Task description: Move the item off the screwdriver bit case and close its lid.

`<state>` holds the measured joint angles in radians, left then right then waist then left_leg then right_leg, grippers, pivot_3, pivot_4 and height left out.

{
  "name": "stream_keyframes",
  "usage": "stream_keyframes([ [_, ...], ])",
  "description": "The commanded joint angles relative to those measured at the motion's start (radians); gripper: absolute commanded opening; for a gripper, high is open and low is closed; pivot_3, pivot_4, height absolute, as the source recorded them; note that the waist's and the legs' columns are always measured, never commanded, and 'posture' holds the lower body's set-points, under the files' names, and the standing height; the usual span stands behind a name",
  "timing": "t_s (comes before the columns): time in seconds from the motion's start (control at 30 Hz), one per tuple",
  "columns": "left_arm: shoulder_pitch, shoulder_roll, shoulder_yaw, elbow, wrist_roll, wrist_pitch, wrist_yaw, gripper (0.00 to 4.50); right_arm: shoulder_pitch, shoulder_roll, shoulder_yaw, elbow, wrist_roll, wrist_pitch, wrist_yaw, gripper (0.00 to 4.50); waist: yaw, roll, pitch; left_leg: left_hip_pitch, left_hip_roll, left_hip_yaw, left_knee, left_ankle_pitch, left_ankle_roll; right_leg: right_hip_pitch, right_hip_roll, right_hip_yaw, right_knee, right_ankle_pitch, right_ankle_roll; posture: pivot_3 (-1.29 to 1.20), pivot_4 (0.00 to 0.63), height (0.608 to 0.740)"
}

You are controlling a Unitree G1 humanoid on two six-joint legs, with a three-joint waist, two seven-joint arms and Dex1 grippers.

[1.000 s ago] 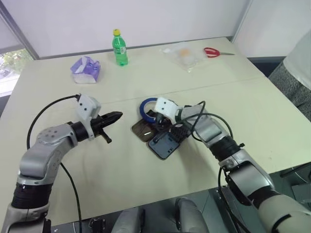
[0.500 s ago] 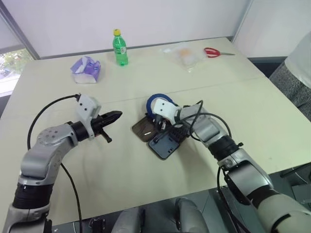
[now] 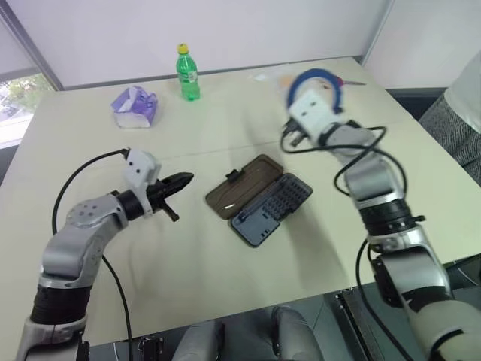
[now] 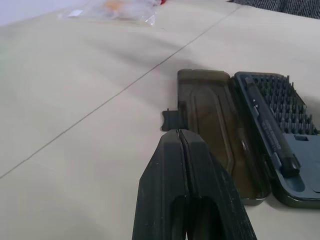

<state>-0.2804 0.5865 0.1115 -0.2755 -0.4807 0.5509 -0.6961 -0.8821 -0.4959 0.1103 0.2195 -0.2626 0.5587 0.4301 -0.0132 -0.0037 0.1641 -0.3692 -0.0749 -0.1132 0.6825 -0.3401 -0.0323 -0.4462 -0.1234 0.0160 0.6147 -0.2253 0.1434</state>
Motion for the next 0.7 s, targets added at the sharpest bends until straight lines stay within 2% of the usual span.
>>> stream_keyframes([
  [0.03,-0.018,-0.011,-0.011,-0.002,0.011,-0.027,0.001,0.0,0.038,-0.08,-0.078,0.051,-0.032,0.158,-0.058,0.43,0.0,0.0,0.0,0.0,0.0,0.0,0.0,0.0,0.0,0.0,0.0,0.0,0.0,0.0,0.0,0.0,0.15,0.74],
  [0.2,-0.017,-0.021,-0.02,0.002,0.023,-0.034,0.001,0.0,0.096,-0.106,-0.14,0.111,-0.04,0.16,-0.199,0.43,-0.009,0.001,0.0,0.0,0.0,0.001,0.0,0.0,0.0,0.0,0.0,0.0,0.0,0.0,0.0,0.0,0.15,0.74],
  [0.33,-0.015,-0.025,-0.021,0.003,0.029,-0.036,0.005,0.0,0.132,-0.087,-0.201,0.157,-0.014,0.193,-0.286,0.43,-0.021,0.001,0.0,0.0,0.001,0.004,-0.001,0.0,0.0,-0.003,0.0,0.002,0.002,0.0,0.0,0.0,0.15,0.74],
  [0.7,-0.003,-0.023,-0.022,-0.01,0.042,-0.031,0.013,0.0,0.149,-0.048,-0.303,0.26,0.081,0.215,-0.379,0.43,-0.026,0.001,0.0,-0.002,0.0,0.004,-0.001,0.0,0.0,-0.003,0.0,0.003,0.001,0.0,0.0,0.0,0.15,0.74],
])
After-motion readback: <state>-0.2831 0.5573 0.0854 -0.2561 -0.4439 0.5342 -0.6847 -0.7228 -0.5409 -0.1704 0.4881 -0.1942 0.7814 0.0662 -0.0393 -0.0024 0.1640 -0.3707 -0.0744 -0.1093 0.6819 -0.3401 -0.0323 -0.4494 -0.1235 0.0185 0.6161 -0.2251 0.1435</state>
